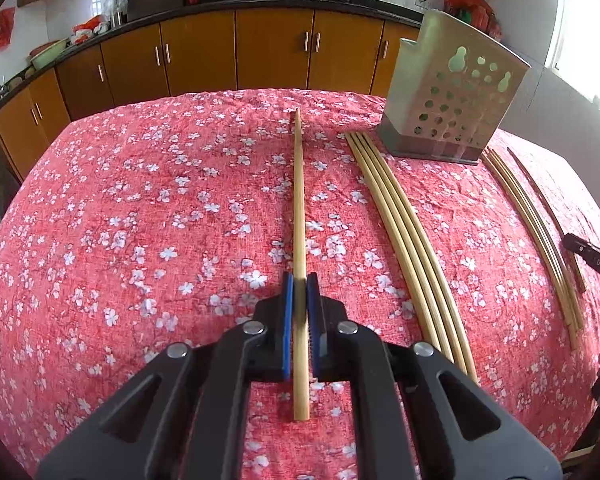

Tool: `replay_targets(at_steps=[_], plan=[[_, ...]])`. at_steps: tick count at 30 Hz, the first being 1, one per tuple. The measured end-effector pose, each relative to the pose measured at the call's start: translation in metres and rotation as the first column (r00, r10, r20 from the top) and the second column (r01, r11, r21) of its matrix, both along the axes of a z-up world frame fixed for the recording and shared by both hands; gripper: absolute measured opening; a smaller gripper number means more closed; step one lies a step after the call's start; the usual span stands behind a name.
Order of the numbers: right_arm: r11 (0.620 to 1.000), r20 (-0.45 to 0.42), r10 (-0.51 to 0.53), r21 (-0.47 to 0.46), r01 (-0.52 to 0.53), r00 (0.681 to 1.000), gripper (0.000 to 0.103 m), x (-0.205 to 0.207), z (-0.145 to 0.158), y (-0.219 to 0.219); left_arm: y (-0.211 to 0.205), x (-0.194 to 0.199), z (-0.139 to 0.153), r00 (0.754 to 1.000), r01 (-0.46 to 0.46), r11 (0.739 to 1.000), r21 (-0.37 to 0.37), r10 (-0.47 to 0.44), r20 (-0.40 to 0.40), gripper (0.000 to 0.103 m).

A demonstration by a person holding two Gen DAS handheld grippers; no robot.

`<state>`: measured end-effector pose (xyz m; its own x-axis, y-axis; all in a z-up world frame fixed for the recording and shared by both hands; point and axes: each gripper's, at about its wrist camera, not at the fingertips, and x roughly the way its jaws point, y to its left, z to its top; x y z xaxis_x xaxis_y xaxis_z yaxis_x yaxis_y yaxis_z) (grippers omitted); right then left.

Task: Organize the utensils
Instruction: 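Close the right tool on one bamboo chopstick while the left tool grasps another, then lift both held chopsticks upright and carry them over the perforated holder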

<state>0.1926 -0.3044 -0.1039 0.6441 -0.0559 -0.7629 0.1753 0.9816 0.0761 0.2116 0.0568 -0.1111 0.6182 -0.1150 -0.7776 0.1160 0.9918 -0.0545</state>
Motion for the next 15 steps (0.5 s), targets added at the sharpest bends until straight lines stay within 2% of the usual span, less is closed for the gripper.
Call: replay_targets(at_steps=[3,6,15], plan=[[1.0,0.012,-0.006,0.008,0.005,1.0,0.008,-0.005,0.003,-0.002,-0.001,0.002,0.0,1.0,0.006,1.0,0.0,-0.006,-0.012,0.008],[1.0,0.084,-0.01,0.02,0.009,0.996,0.008,-0.018,0.022,-0.006,0.001,0.002,0.009,1.0,-0.002,1.0,0.001,0.002,-0.015,0.008],[0.999,0.263,-0.033,0.033,0.025,0.964,0.008,-0.041,0.079,-0.018,0.011,-0.013,0.079,0.989,-0.007,0.999,-0.036,0.012,0.145,0.008]])
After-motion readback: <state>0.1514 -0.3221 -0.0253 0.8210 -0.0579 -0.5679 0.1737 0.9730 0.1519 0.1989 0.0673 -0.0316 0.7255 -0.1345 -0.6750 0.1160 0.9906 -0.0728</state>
